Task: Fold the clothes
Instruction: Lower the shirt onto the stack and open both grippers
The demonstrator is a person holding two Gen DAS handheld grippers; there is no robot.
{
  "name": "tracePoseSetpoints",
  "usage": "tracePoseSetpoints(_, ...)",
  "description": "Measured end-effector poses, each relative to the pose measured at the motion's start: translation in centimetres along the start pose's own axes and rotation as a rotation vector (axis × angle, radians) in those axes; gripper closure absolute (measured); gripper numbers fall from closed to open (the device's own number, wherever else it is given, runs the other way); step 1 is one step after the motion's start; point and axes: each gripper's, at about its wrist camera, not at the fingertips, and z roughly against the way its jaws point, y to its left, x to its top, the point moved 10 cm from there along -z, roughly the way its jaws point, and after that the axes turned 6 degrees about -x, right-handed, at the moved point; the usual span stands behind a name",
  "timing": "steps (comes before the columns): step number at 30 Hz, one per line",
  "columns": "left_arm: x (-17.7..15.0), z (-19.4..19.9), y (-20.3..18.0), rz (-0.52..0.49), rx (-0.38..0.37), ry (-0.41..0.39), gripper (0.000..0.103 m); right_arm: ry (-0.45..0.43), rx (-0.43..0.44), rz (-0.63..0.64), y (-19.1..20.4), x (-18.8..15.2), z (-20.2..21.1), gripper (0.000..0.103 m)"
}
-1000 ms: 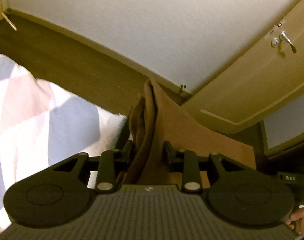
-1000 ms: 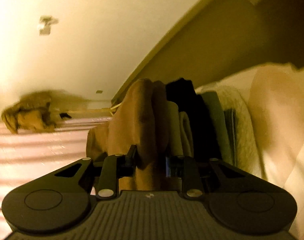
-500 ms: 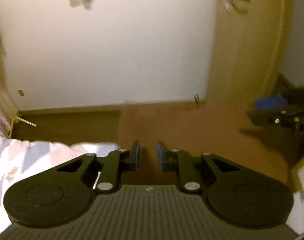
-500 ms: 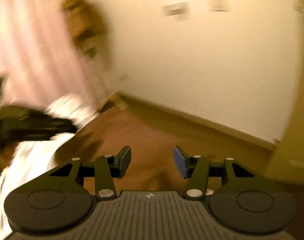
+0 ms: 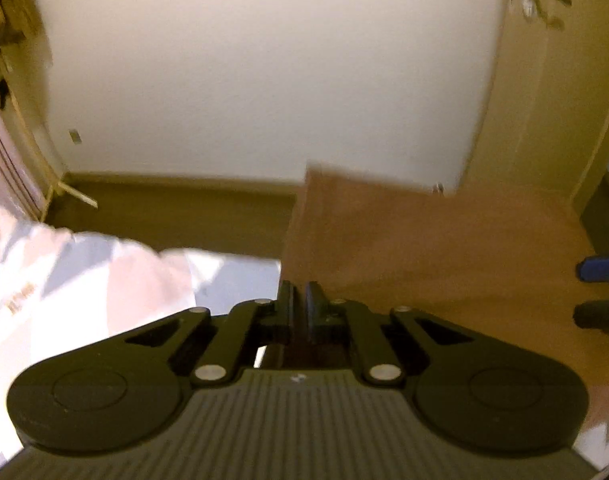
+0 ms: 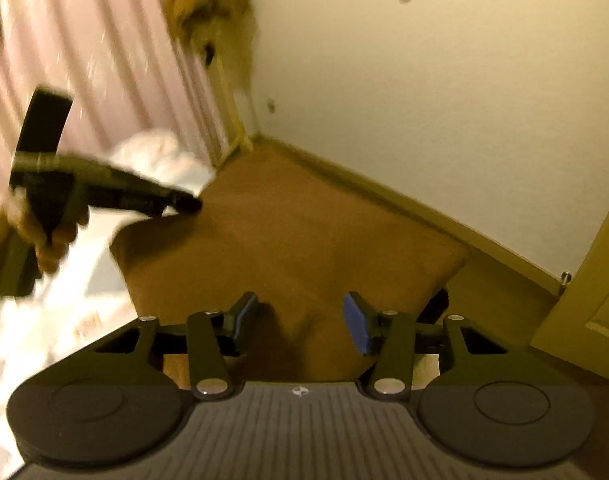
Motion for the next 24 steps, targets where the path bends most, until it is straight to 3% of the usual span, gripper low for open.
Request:
tracePoseSetpoints(2, 2.4, 0.5, -0.4, 0.025, -0.027, -0.061, 0.097, -0.054, -0.032, -0.023, -1.1, 1.1, 0.8, 0.056)
tracePoseSetpoints(5, 4.9, -0.2, -1.3, 0.062, -0.075, -0.090, 0.096, -0.077, -0.093, -0.054, -3.2, 1.6, 0.0, 0.055)
tracePoseSetpoints(9, 5.9, -4.1, -1.9, 0.106, -0.104, -0.045, 0.096, -0.010, -0.115, -0.061, -4.8, -0.2, -2.7, 0.055)
tracePoseSetpoints(12, 4.2, -7.7, -0.9, 0.137, -0.064, 0.053, 0.097, 0.044, -0.117, -0.078, -5.4, -2.1, -3.2, 0.058)
tracePoseSetpoints(14, 3.9, -7.9, -0.1, 0.161, -0.051, 0.062, 0.099, 0.046, -0.112, -0.111, -5.8, -2.1, -2.5, 0.060)
tracePoseSetpoints(19, 5.4, -0.9, 2.8, 0.163, 0.038, -0.032, 0.099, -0.052, -0.093, -0.097, -5.3, 0.2, 2.2, 0.059)
tracePoseSetpoints(22, 4.0, 4.9, 2.5, 0.124, 0.087, -0.064, 0.099, -0.055, -0.009, -0.011, -2.2, -0.5, 5.4, 0.059)
tracePoseSetpoints(24, 2.1, 7.7, 1.2, 0.115, 0.069, -0.088, 0.098, -0.038, 0.037, 0.060, 0.0, -2.0, 7.0, 0.059)
